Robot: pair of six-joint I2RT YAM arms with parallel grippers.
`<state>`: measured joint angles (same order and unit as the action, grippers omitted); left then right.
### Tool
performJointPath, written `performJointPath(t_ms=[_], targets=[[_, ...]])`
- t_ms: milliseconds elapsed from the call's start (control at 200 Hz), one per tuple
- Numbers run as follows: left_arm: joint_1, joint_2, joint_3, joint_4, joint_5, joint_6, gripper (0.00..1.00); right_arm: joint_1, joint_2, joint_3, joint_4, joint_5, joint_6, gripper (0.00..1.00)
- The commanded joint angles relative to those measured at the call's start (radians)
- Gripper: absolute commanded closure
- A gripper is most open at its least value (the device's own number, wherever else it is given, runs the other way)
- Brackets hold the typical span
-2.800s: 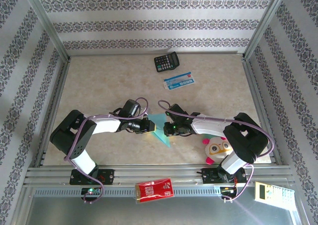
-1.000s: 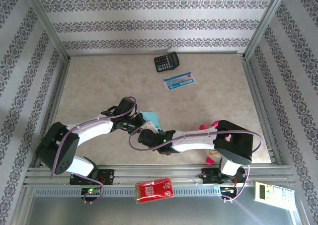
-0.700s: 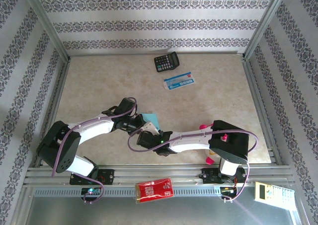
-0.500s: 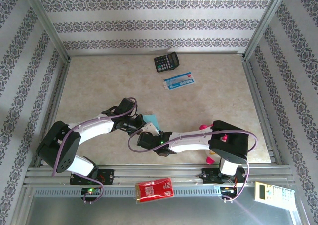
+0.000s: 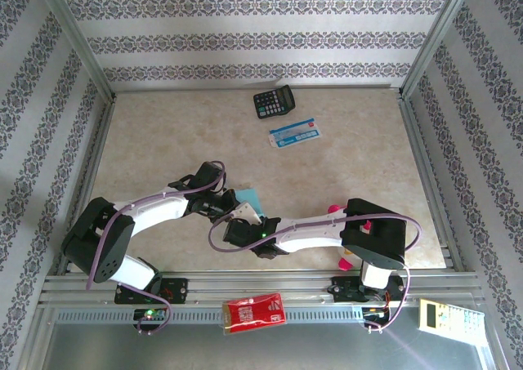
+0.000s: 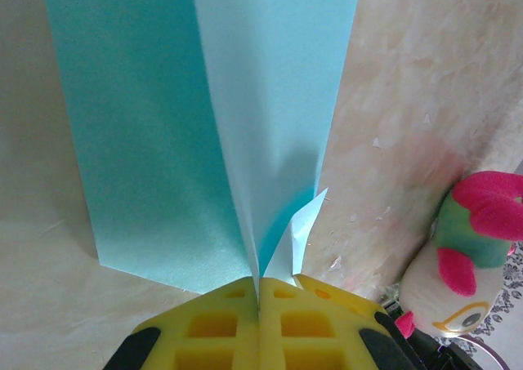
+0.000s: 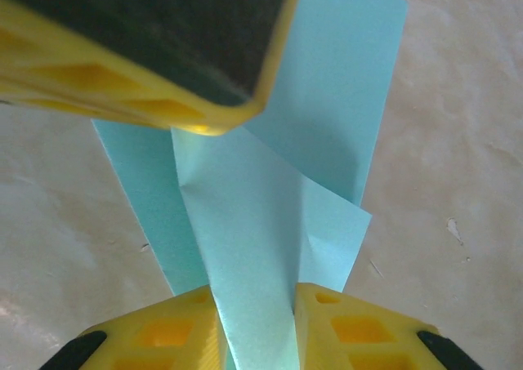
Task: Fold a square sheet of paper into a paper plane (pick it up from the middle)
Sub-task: Fourth fold the wing at the center of the table.
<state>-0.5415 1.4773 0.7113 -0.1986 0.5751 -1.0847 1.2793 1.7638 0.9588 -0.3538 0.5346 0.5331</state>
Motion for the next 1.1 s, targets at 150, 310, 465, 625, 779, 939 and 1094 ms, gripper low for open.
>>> performJointPath(t_ms=[150, 310, 465, 625, 779, 939, 1094], targets=[[0.006, 0.002, 0.007, -0.026, 0.011, 0.019, 1.00, 0.011, 0.029, 0.024, -0.033, 0.018, 0.027, 0.74], [0.005, -0.003, 0.003, -0.023, 0.012, 0.017, 1.00, 0.011, 0.036, 0.027, -0.042, 0.029, 0.027, 0.75], [0.006, -0.003, 0.001, -0.022, 0.012, 0.020, 1.00, 0.011, 0.041, 0.024, -0.048, 0.034, 0.030, 0.75], [0.007, -0.002, 0.001, -0.025, 0.012, 0.020, 1.00, 0.010, 0.046, 0.023, -0.055, 0.040, 0.033, 0.75], [0.007, -0.001, 0.002, -0.024, 0.015, 0.020, 1.00, 0.009, 0.045, 0.024, -0.056, 0.043, 0.033, 0.76], [0.008, 0.000, -0.004, -0.022, 0.013, 0.021, 1.00, 0.010, 0.043, 0.026, -0.056, 0.047, 0.032, 0.78], [0.007, -0.001, -0.014, -0.011, 0.014, 0.016, 1.00, 0.009, 0.046, 0.029, -0.055, 0.040, 0.037, 0.78]])
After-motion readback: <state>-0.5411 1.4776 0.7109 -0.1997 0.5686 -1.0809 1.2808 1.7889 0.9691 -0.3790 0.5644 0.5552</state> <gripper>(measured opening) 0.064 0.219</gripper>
